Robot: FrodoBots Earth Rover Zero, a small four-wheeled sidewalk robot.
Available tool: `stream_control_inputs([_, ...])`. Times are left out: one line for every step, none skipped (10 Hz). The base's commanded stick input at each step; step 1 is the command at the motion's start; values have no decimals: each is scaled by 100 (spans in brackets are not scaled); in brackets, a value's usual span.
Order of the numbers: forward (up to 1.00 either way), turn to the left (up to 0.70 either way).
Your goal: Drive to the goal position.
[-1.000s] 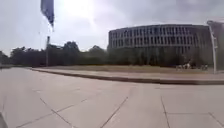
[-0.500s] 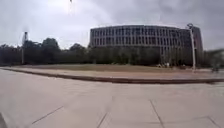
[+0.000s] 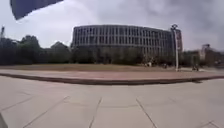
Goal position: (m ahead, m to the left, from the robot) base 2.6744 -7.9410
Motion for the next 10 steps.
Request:
stream_control_inputs([100, -40])
stream_control_inputs([100, -40])
stream_control_inputs([100, -40])
stream_control_inputs([100, -40])
stream_control_inputs([100, -40])
stream_control_inputs([100, -40])
stream_control_inputs([100, -40])
stream_control_inputs([100, -40])
stream_control_inputs([100, -40])
stream_control_inputs([100, -40])
